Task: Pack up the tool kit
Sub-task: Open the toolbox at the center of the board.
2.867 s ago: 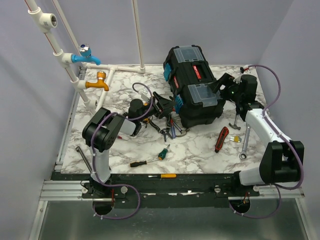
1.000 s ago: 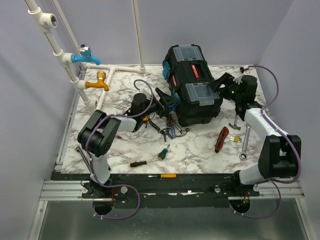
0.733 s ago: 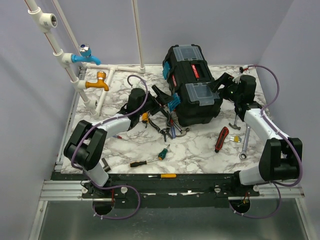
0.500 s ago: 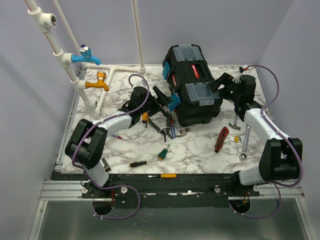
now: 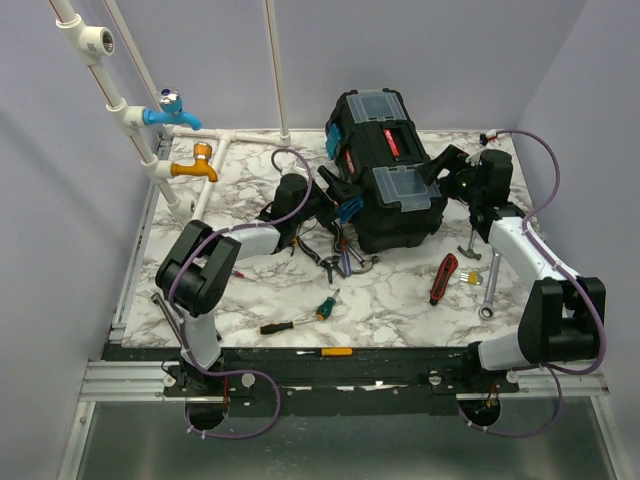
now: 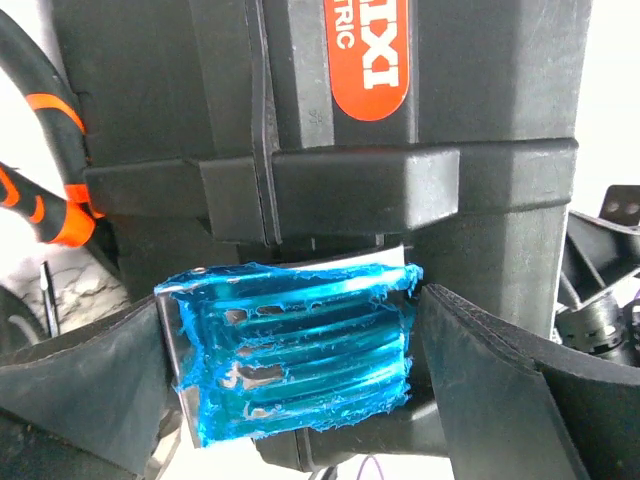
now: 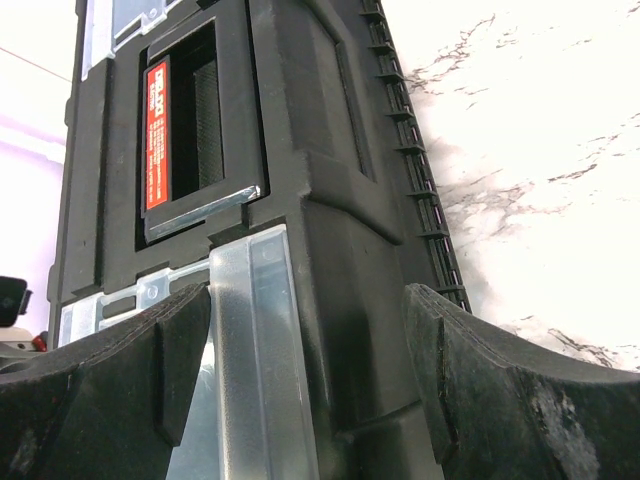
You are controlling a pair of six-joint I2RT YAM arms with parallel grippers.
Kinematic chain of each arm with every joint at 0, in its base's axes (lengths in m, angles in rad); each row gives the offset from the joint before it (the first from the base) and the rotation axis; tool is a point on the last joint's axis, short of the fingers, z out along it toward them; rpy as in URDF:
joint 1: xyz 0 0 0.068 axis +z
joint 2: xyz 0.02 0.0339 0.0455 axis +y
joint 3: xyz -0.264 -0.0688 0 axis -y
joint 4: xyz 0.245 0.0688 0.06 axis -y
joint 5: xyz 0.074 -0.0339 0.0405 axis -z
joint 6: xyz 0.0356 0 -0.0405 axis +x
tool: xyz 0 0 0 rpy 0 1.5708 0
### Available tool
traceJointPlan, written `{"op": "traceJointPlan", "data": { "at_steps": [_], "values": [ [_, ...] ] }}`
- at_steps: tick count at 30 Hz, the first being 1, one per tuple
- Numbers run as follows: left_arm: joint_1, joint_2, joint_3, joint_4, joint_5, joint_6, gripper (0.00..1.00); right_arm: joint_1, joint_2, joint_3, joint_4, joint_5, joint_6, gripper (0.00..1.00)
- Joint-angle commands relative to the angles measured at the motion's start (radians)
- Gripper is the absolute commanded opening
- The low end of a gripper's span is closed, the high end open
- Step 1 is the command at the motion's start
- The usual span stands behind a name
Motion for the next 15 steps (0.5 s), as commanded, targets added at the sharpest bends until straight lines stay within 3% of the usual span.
{"op": "traceJointPlan", "data": {
  "at_steps": [1, 9, 15],
  "values": [
    [-0.026, 0.055, -0.058, 0.315, 0.078, -0.146, 0.98, 0.012, 0.023, -0.043, -0.214, -0.003, -0.066, 0.84],
    [-0.009, -0.089, -0.133, 0.246, 0.041, -0.03, 0.98, 0.012, 0.022, -0.048, -0.207, -0.013, -0.066, 0.83],
    [0.02, -0.122, -0.172, 0.402, 0.094, -0.057, 0.98, 0.012, 0.022, -0.056, -0.201, -0.021, -0.064, 0.83]
  ]
}}
